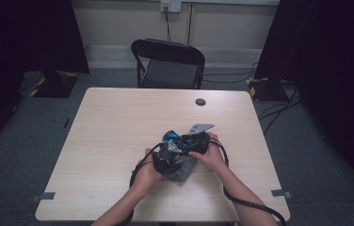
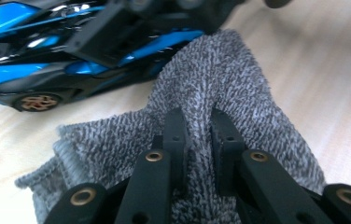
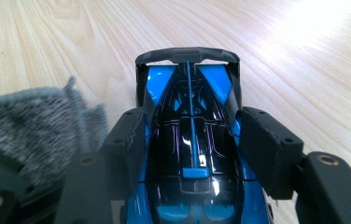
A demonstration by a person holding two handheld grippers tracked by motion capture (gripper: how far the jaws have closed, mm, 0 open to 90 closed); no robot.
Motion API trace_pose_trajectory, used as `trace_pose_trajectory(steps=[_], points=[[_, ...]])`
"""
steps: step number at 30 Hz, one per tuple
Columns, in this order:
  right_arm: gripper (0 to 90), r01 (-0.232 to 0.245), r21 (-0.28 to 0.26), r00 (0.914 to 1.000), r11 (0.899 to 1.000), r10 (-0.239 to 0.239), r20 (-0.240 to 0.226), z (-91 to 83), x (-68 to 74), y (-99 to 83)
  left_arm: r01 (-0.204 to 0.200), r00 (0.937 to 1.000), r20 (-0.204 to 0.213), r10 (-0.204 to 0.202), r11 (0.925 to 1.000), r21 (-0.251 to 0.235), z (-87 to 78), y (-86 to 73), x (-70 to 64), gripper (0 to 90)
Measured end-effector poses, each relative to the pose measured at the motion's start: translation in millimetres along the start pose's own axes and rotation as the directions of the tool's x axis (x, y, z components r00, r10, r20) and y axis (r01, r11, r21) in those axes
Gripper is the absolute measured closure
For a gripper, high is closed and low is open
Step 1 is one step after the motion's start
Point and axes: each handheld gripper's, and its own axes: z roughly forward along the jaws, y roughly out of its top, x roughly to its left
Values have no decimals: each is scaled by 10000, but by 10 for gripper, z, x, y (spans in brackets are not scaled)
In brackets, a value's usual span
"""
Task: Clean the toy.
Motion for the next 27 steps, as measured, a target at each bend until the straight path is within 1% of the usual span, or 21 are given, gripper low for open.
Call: trace_pose_trajectory(steps=[4,7,9,10,12,17,20,21,24,27], points=[[421,-13,-15,10000,10000,13,3,-2,0,-3,67,9994,-341,-63,9999,127,-54,-24,95,792],[420,-27,-28,10000,10000,27,4,-1,0,-3,328,9976,-608,-320,9994,119,-108,-70,207,792],[420,-39,-49,10000,10000,39,0,-1,-1,-6,550,9956,-764,-542,9985,79,-137,-100,287,792],[421,-44,-54,10000,10000,44,-1,-1,-1,-7,596,9945,-873,-586,9982,98,-153,-112,322,792],[420,-26,-38,10000,10000,26,11,-1,1,-5,786,9935,-828,-785,9969,-22,-171,-136,381,792],[421,2,-34,10000,10000,-2,9,-1,0,-5,902,9915,-935,-904,9959,-65,-194,-152,465,791],[421,-17,-49,10000,10000,17,12,-1,-2,-6,791,9907,-1117,-777,9968,85,-220,-153,485,792],[421,-14,-54,10000,10000,14,11,-1,-2,-6,743,9894,-1266,-714,9971,180,-231,-157,497,792],[421,-17,-34,10000,10000,17,-9,-4,-4,-6,918,9859,-1428,-877,9955,219,-283,-191,563,792],[421,-40,-60,10000,10000,40,-17,-4,-4,-10,1250,9801,-1566,-1219,9921,100,-333,-224,669,792]])
